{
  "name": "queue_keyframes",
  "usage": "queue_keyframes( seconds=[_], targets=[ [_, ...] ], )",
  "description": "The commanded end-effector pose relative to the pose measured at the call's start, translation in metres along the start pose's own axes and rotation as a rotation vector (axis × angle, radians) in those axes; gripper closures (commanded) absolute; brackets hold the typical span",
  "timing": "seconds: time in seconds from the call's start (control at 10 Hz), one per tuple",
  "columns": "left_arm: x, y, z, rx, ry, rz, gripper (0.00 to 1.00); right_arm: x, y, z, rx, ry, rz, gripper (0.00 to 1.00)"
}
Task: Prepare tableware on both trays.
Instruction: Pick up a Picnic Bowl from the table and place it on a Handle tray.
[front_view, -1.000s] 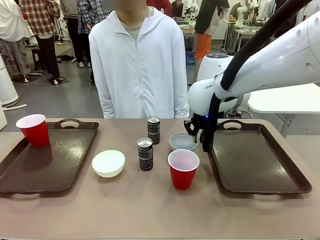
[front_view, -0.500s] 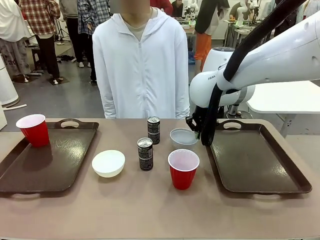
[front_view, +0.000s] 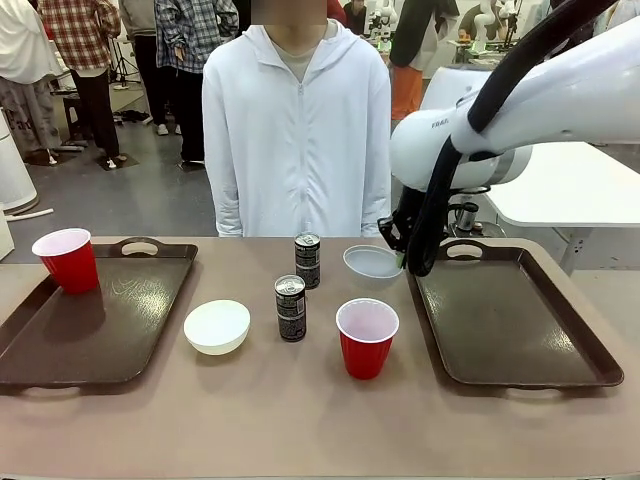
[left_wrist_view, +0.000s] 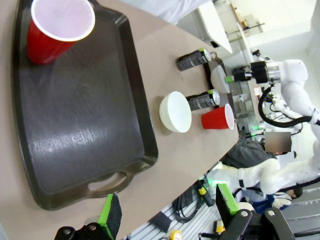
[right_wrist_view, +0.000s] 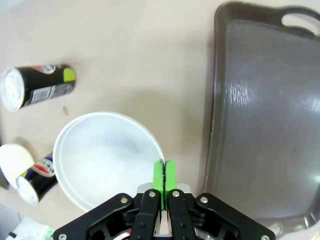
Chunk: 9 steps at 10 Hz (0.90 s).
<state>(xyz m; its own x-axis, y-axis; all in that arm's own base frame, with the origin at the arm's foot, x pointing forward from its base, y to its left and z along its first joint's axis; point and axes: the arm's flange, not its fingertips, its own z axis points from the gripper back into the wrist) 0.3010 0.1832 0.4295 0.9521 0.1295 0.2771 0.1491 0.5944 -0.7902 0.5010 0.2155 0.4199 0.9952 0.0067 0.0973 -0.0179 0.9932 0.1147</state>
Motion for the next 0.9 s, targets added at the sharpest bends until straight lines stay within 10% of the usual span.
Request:
queue_keyframes(
  seconds=[0.0, 0.8],
  targets=[
    [0.001, 0.0, 0.001, -0.006, -0.016, -0.005, 0.0, -0.032, 0.0, 0.037, -0.008, 0.016, 0.009, 1.0],
    [0.001, 0.0, 0.001, -0.006, -0.016, -0.005, 0.0, -0.125, -0.124, 0.095, -0.072, -0.079, 0.01, 1.0]
  ],
)
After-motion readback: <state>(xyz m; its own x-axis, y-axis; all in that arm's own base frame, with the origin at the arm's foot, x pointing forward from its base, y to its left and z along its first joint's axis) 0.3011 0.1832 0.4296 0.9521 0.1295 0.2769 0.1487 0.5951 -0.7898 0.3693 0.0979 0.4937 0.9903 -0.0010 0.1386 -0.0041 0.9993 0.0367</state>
